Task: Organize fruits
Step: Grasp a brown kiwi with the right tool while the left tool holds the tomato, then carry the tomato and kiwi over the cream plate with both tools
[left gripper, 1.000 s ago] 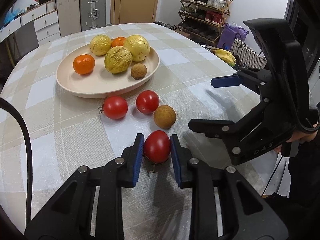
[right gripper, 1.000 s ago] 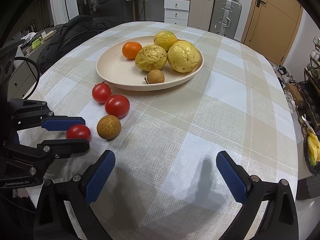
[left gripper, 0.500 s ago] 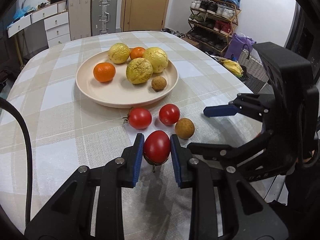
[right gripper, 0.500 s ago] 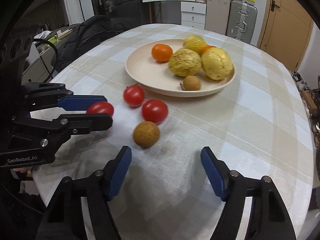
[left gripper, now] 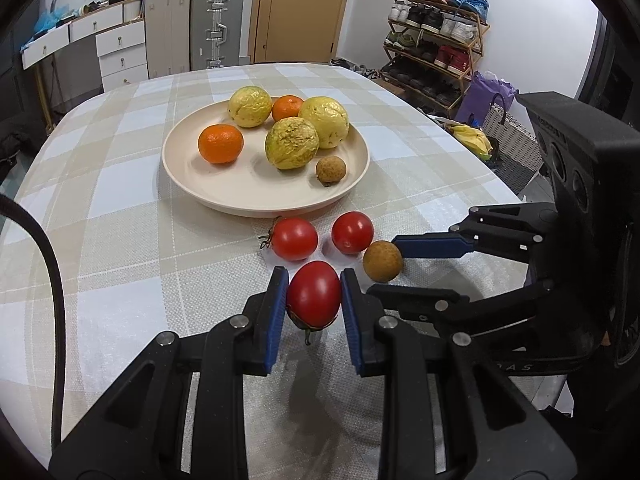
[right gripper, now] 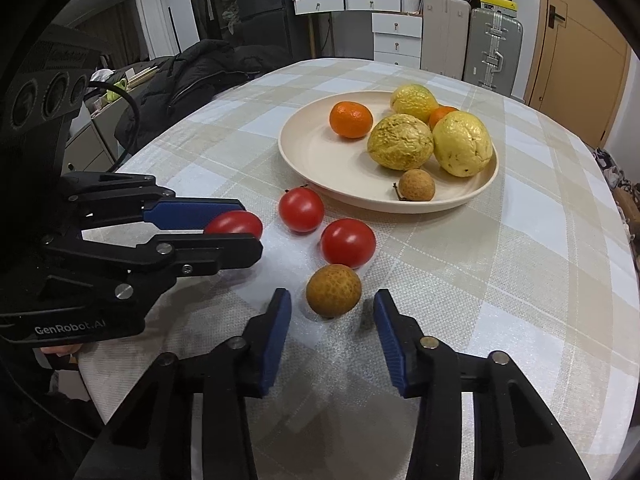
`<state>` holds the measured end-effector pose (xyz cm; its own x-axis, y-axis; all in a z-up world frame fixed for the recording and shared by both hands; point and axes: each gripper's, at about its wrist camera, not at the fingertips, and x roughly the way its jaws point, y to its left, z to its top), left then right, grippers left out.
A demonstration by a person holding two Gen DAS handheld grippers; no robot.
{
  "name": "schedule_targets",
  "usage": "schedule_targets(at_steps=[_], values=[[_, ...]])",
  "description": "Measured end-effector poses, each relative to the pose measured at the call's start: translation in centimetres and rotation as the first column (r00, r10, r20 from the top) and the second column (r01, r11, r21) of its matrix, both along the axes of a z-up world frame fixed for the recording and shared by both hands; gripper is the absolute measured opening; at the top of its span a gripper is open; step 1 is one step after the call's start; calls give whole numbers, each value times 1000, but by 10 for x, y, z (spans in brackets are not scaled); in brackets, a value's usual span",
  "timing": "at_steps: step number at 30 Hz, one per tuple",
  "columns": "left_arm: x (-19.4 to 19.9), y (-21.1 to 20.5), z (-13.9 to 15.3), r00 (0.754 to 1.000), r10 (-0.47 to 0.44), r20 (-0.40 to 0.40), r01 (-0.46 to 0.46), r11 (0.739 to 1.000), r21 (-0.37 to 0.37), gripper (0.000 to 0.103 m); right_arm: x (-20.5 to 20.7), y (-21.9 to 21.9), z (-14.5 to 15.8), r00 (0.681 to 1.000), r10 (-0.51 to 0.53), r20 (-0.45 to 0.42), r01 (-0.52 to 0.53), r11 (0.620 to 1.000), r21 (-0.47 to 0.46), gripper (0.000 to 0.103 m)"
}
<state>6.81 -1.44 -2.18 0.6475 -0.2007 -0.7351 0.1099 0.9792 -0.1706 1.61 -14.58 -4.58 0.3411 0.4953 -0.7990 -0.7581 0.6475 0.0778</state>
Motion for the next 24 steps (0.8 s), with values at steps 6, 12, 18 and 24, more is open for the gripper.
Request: schedule_targets(at_steps=[6,12,18,24], values=[[1,-1,-1,1000,1,0,-1,1000,0,24,1,1,0,1000,-14,0,14,1000,13,36],[1,0,-1,1000,5,1,-5,1000,1,24,1,2,0,1000,-9,1,9,1000,8,29],[2,2,0,1000,10,6,-10,1000,-1,24,1,0,0,1000,-8,4,8,1000,15,28],[0,7,4,999,29,26,-29,1000,-3,24,1,-5,8,1000,-15,22,14,999,51,28]])
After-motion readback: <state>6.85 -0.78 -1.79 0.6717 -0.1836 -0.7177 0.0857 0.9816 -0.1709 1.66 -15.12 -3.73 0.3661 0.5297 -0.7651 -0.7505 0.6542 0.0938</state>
